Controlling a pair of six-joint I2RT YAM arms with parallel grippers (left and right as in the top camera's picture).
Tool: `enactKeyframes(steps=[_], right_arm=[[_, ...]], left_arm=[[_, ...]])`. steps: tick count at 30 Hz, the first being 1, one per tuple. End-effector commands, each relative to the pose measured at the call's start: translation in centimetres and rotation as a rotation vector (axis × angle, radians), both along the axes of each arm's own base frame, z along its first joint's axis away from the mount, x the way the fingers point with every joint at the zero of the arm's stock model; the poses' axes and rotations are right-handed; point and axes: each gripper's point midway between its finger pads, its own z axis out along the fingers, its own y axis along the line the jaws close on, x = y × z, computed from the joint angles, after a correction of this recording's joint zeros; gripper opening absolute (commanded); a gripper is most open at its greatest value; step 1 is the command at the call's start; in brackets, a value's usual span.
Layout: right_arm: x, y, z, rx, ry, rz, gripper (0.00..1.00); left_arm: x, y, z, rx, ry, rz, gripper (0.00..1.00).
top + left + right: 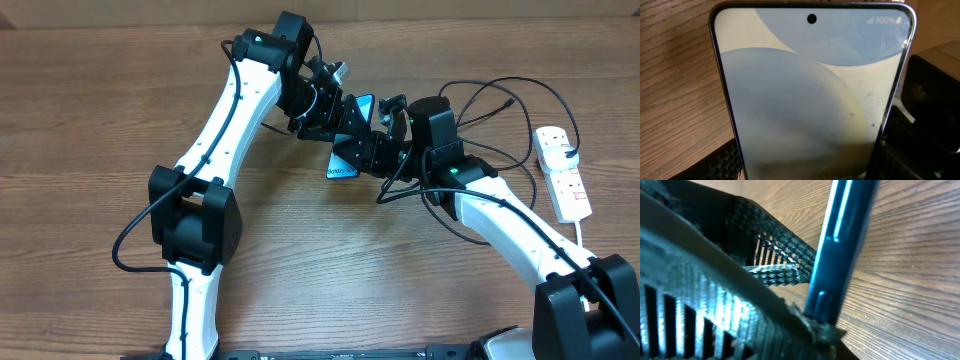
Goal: Plug charger to phone and switch on socket
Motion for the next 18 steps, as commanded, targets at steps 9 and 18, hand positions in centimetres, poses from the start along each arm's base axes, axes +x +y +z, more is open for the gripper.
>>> enactKeyframes(steps=[9,18], right_arm=[[0.36,0.17,0.45,0.003,-0.014,-0.007,0.04],[0.46,0.1,0.49,0.003,-0.017,-0.009,0.04]], left_arm=[[-0.87,-1.12,1.36,0.018,-0.072,-0.048,0.7],[-0.49,-1.04,1.33,0.02,-0.088,-0.044,1.0]])
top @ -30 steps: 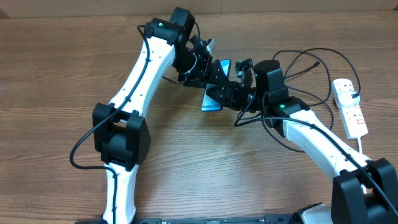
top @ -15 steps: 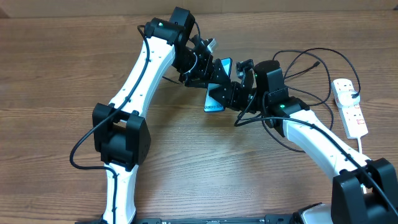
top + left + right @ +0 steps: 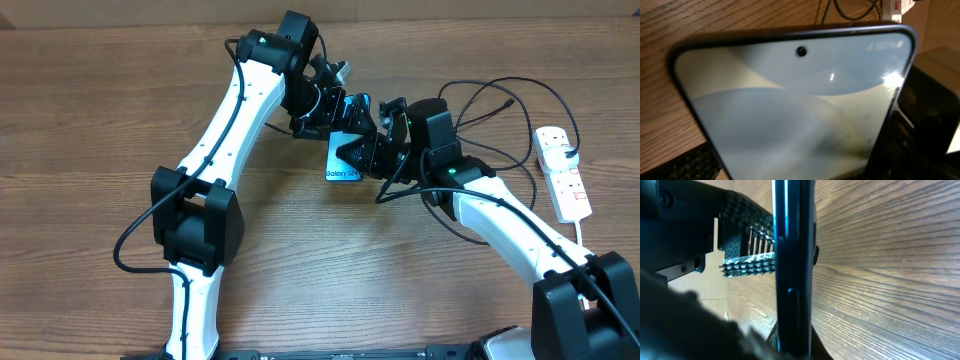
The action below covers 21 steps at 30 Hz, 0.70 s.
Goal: Plug charger to phone and switch on socket
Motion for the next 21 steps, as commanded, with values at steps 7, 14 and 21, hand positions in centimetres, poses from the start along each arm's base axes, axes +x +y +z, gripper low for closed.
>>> enactKeyframes(steps=[7,14,21], right_arm=[[0.8,-0.3,1.7,0.04,-0.048,0.012,0.04],[1.2,-1.3,5.5,0.239,-0.067,0.083,0.04],[1.8,-2.2,7.6,0.318,-0.096,0.092,0.04]], left_arm=[[0.2,0.3,2.0,-0.036,-0.049,-0.006,0.99],[0.2,-1.1,6.2,-0.36,-0.079,-0.103,0.97],[-0.5,-2.9,13.0,-0.776,-0.14,-0.235,0.75]])
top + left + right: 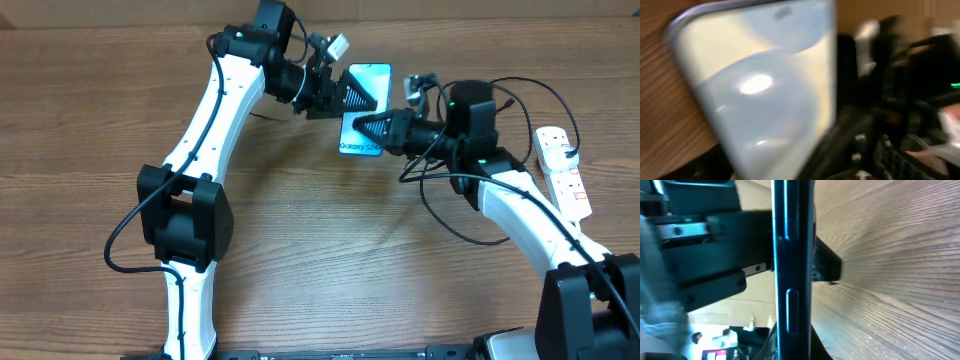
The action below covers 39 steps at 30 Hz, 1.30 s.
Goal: Plug charger to phone and switch on socket
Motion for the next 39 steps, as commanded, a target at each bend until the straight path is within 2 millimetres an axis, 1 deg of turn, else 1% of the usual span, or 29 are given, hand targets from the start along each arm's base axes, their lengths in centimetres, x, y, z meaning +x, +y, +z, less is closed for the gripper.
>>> enactKeyframes(steps=[1,3,4,6,10,12,16,19,20,22,24,30,36,39], right_arm=[[-0.7,0.7,1.7,0.055,-0.004,0.059,0.04],[-0.7,0.7,1.9,0.059,-0.01,0.058,0.04],[-0.6,0.7,2.0,0.06,-0.016,0.059,0.04],[-0.6,0.8,2.3,0.066,-0.033,0.061,0.04],[-0.5,1.0,3.6,0.097,-0.076,0.078,0.04],[-0.4,1.0,3.9,0.109,-0.075,0.076,0.04],[-0.8,1.6,4.2,0.113,-0.088,0.094,0.04],[-1.0,2.2,4.1,0.111,-0.089,0.1,0.04],[-0.9,2.2,4.1,0.109,-0.091,0.096,0.04],[-0.9,2.2,4.4,0.112,-0.105,0.097,0.04],[-0.8,2.2,4.6,0.114,-0.117,0.098,0.04],[-0.8,2.2,4.6,0.114,-0.117,0.098,0.04],[-0.8,2.2,4.6,0.114,-0.118,0.097,0.04],[-0.8,2.2,4.6,0.114,-0.118,0.096,0.04]], left_arm=[[-2.4,-1.1,6.8,-0.317,-0.055,-0.141,0.72],[-2.8,-1.4,8.0,-0.386,-0.078,-0.18,0.64],[-3.0,-1.5,8.3,-0.401,-0.081,-0.191,0.61],[-3.3,-1.9,8.3,-0.403,-0.081,-0.201,0.6],[-3.7,-2.5,8.3,-0.404,-0.079,-0.216,0.58],[-3.8,-2.7,8.4,-0.404,-0.071,-0.219,0.53],[-3.3,-2.9,8.8,-0.401,-0.048,-0.217,0.46],[-3.0,-3.0,9.3,-0.406,-0.027,-0.221,0.32],[-2.9,-3.1,9.5,-0.405,-0.02,-0.22,0.26],[-2.7,-3.1,9.6,-0.399,0.001,-0.216,0.2],[-2.7,-3.2,9.7,-0.397,0.011,-0.215,0.18],[-2.6,-3.1,9.7,-0.396,0.012,-0.213,0.19],[-2.6,-3.1,9.7,-0.396,0.012,-0.214,0.16],[-2.5,-3.0,9.7,-0.396,0.01,-0.209,0.16]])
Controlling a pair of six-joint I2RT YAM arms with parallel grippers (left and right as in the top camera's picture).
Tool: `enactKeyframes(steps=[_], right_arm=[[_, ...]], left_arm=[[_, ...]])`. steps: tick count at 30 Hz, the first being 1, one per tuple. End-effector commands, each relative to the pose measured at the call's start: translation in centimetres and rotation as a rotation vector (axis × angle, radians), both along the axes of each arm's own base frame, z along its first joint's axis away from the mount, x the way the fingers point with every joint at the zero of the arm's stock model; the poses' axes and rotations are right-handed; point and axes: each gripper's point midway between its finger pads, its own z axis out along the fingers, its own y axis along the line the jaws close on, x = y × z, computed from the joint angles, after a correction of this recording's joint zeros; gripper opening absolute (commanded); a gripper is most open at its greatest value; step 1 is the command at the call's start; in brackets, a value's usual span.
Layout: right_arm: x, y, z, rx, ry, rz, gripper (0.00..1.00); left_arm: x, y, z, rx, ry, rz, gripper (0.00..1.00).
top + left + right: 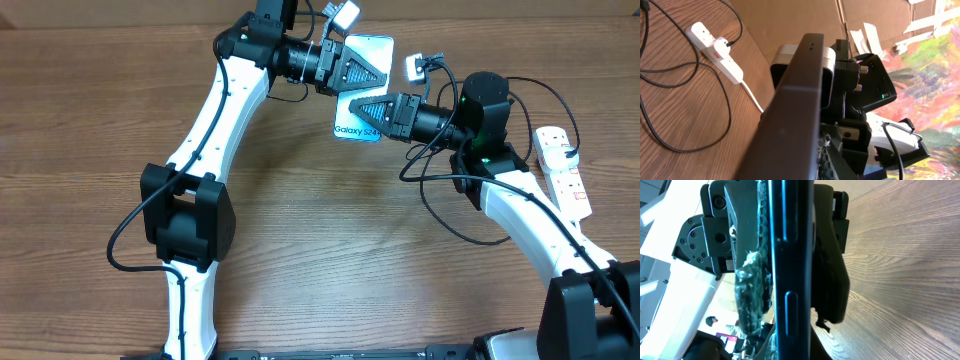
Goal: Plug charger to phone and switch on socket
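Observation:
A phone (357, 131) with a lit screen and a "Galaxy S24" label hangs above the far middle of the table. My left gripper (372, 68) is shut on its upper part and my right gripper (362, 108) on its lower part. Both wrist views show the phone edge-on: a dark slab (792, 100) and a blue-lit edge (790, 255). The white socket strip (562, 172) lies at the right edge with a black plug in it. Its black charger cable (520, 95) loops behind the right arm; the free end cannot be made out.
The wooden table (320, 260) spreads below both arms. The socket strip (715, 45) and loose cable loops lie on the wood at the right. Cardboard walls stand behind the far edge.
The phone sits slightly higher and has turned, so the left wrist camera sees its edge instead of its screen. The right wrist has shifted right. Both grippers still hold it.
The phone was first held low over the table's middle between both grippers. It stayed there, tilted differently. Then it was nearer the far edge, off the wood. Now it hangs there, held from both sides.

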Motion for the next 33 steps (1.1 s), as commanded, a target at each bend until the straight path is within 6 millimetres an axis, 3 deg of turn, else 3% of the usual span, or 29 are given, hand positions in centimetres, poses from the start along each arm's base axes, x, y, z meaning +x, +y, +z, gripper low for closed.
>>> enactKeyframes(steps=[1,9,18,21,31,32,33], right_arm=[[-0.65,1.04,-0.86,-0.001,0.049,0.031,0.04],[-0.5,0.96,-0.89,-0.002,0.048,0.022,0.04],[-0.22,0.51,-0.89,-0.002,0.049,0.01,0.04],[-0.02,0.17,-0.89,-0.002,0.049,0.002,0.04],[0.02,0.11,-0.89,-0.002,0.048,0.0,0.04],[0.02,0.11,-0.9,-0.002,0.049,0.0,0.09],[0.0,0.1,-0.97,-0.003,0.053,0.0,0.24]], left_arm=[[-2.62,-0.74,3.56,-0.086,-0.023,-0.096,0.17],[-2.12,-0.14,3.56,-0.085,-0.022,-0.08,0.21],[-2.11,-0.12,3.55,-0.085,-0.022,-0.08,0.17],[-2.11,-0.12,3.56,-0.085,-0.022,-0.08,0.04],[-2.11,-0.12,3.56,-0.085,-0.023,-0.08,0.04],[-2.11,-0.12,3.56,-0.085,-0.023,-0.08,0.04],[-2.11,-0.12,3.56,-0.085,-0.023,-0.08,0.04]])
